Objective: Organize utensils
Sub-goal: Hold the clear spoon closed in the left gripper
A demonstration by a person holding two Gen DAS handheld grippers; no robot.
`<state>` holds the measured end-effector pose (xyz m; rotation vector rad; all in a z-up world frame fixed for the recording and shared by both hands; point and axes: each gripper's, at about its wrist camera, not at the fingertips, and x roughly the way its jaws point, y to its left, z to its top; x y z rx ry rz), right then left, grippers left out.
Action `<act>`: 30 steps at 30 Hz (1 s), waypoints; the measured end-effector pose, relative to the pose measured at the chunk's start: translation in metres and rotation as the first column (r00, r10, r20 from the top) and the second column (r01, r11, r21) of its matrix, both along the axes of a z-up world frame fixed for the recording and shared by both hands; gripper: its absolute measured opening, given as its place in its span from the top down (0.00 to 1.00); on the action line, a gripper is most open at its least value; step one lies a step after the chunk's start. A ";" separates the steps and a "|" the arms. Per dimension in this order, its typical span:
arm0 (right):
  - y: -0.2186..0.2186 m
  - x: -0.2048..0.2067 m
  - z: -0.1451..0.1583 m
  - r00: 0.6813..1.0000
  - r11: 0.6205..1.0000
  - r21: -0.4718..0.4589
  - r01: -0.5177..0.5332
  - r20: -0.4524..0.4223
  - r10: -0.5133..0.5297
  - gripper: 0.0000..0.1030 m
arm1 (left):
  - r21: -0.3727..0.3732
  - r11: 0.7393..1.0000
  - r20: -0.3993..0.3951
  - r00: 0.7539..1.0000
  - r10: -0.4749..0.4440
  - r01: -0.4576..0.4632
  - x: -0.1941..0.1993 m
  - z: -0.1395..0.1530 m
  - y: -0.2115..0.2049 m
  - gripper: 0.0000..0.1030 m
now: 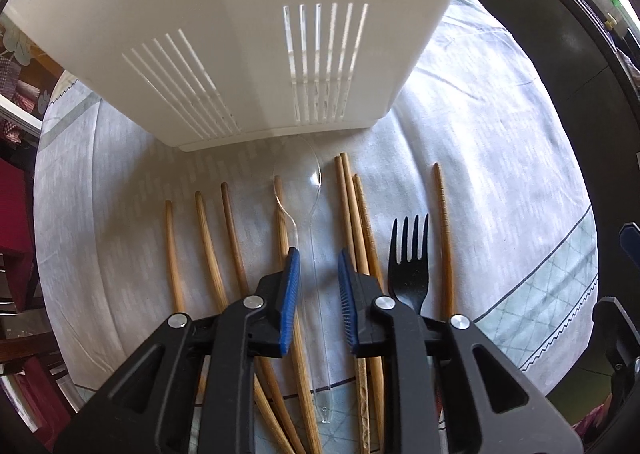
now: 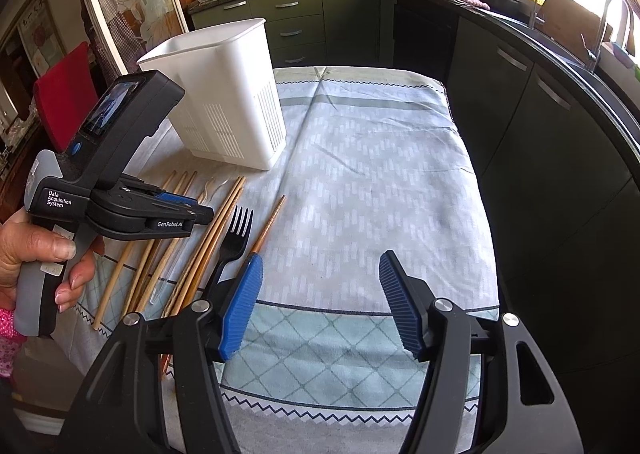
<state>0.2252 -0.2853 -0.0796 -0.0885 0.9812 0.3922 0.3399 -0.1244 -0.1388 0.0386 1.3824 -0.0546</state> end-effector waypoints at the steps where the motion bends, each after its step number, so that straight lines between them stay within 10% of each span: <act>1: 0.000 0.000 0.000 1.000 1.000 -0.001 0.000 0.000 0.000 0.41 | 0.005 1.000 -0.002 1.000 -0.001 0.001 0.000 -0.001 -0.003 0.82; 27: 0.000 0.001 -0.001 1.000 1.000 -0.007 -0.007 -0.007 0.007 0.40 | -0.013 1.000 -0.018 1.000 0.011 -0.012 0.004 -0.007 0.008 0.89; 30: 0.000 0.001 -0.001 1.000 1.000 -0.009 -0.007 -0.007 0.007 0.40 | -0.003 1.000 -0.017 1.000 -0.009 0.009 0.004 -0.007 0.000 0.74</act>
